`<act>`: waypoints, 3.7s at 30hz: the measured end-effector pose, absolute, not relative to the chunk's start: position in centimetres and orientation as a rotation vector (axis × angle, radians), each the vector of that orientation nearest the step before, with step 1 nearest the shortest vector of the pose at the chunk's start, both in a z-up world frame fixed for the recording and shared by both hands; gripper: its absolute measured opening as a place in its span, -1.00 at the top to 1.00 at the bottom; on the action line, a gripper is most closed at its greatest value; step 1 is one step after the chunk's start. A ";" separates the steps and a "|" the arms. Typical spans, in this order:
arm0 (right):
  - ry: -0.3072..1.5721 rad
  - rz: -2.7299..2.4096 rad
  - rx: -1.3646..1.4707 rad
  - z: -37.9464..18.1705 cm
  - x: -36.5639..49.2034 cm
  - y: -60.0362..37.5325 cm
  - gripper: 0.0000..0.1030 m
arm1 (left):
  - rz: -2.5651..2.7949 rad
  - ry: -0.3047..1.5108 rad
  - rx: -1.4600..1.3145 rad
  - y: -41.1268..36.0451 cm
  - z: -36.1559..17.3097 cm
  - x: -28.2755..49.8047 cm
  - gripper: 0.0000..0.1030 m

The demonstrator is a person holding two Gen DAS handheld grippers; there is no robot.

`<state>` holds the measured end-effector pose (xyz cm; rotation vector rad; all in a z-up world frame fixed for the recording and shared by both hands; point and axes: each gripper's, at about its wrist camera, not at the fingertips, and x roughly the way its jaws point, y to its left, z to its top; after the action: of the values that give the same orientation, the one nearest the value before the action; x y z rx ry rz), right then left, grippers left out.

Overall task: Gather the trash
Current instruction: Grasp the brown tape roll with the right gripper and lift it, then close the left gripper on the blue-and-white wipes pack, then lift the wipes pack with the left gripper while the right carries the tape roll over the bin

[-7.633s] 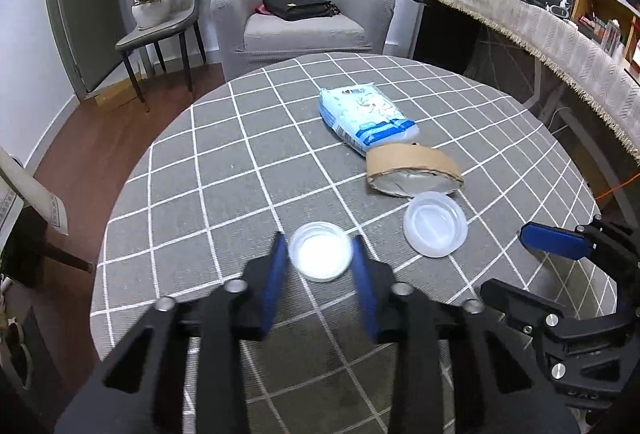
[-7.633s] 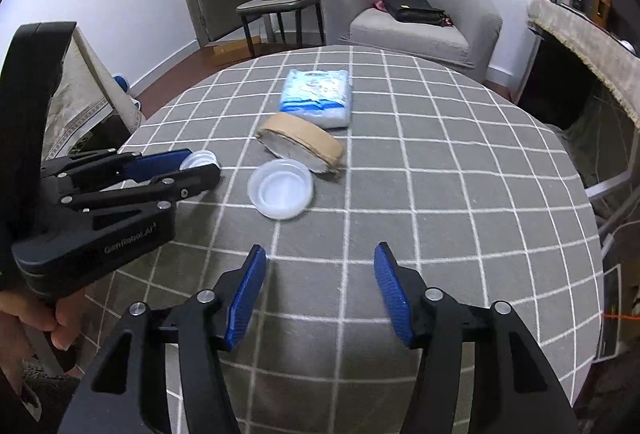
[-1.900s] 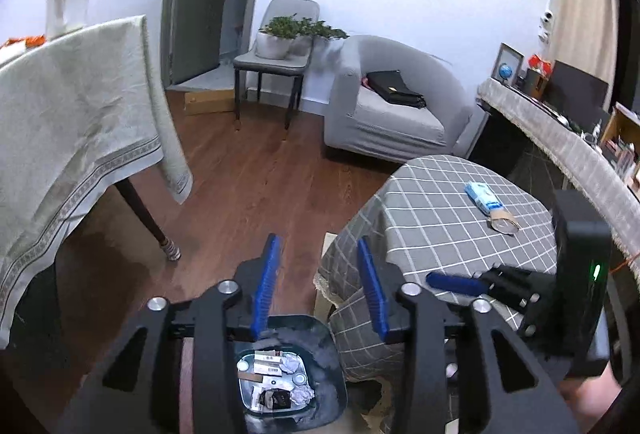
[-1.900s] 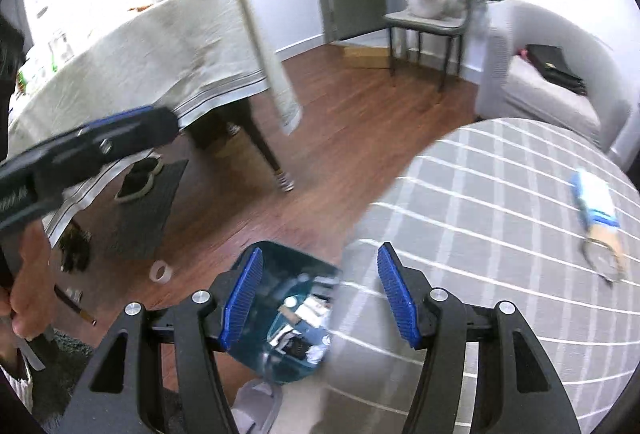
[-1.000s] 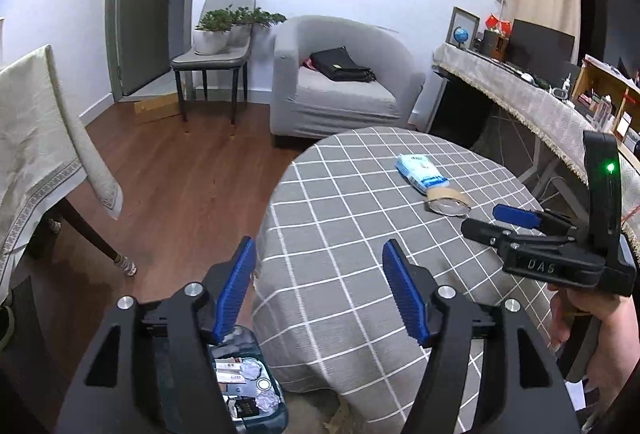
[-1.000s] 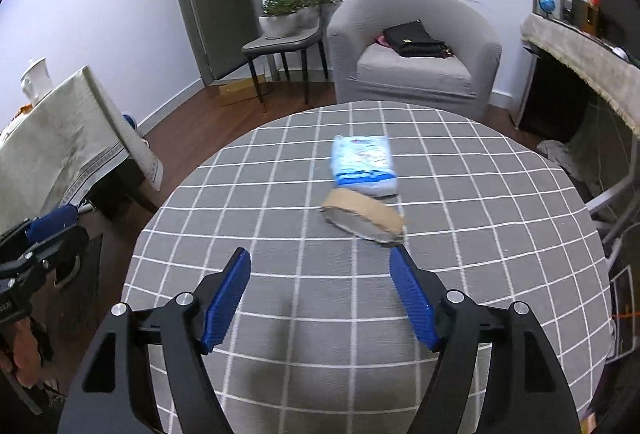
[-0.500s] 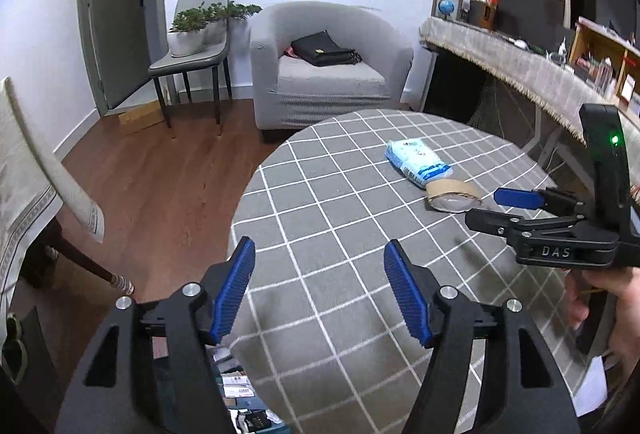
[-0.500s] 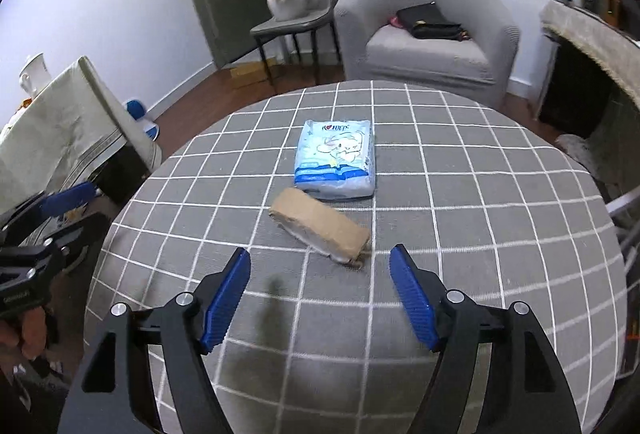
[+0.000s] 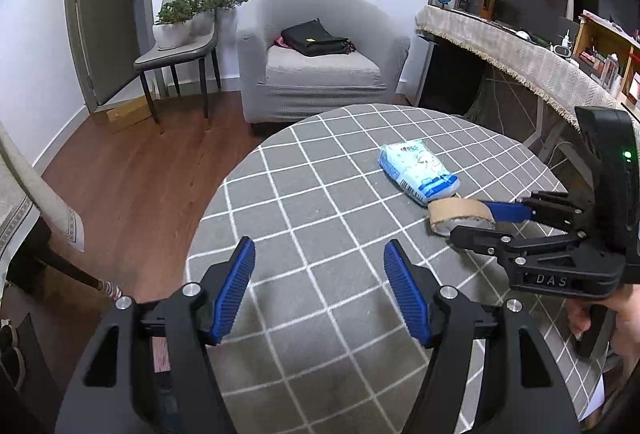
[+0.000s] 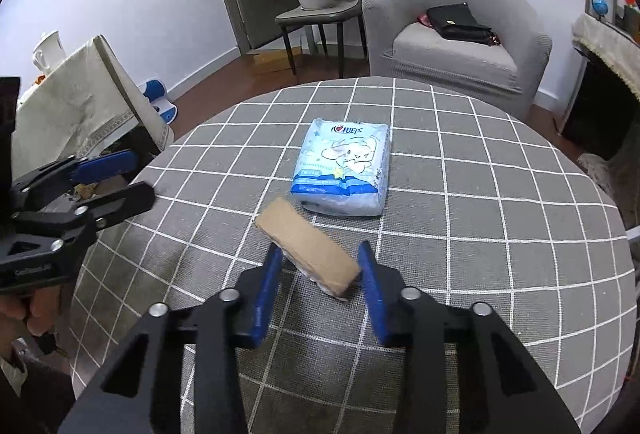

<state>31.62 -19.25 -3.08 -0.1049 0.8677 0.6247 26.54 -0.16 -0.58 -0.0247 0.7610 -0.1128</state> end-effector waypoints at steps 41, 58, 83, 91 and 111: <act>0.857 0.453 0.175 -2.9 32.0 -32.3 0.57 | 0.077 0.965 -0.033 -11.5 -4.0 38.9 -0.69; 0.876 0.496 0.134 -0.9 31.2 -29.6 0.57 | 0.045 0.942 -0.070 -9.5 -3.1 36.0 -0.07; 0.884 0.618 0.005 1.7 28.1 -22.7 0.57 | 0.012 0.871 -0.015 -5.2 2.2 23.0 -0.06; 0.917 0.693 -0.058 1.5 27.6 -16.0 0.57 | 0.036 0.902 -0.064 1.4 0.4 20.0 -0.06; 0.979 0.877 -0.197 1.0 22.6 -0.2 0.57 | 0.133 1.023 -0.189 17.0 -8.6 12.1 -0.06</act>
<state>22.64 -0.25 1.02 -0.1971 0.9793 0.8774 12.13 16.97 -8.57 -0.1887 1.0232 0.1332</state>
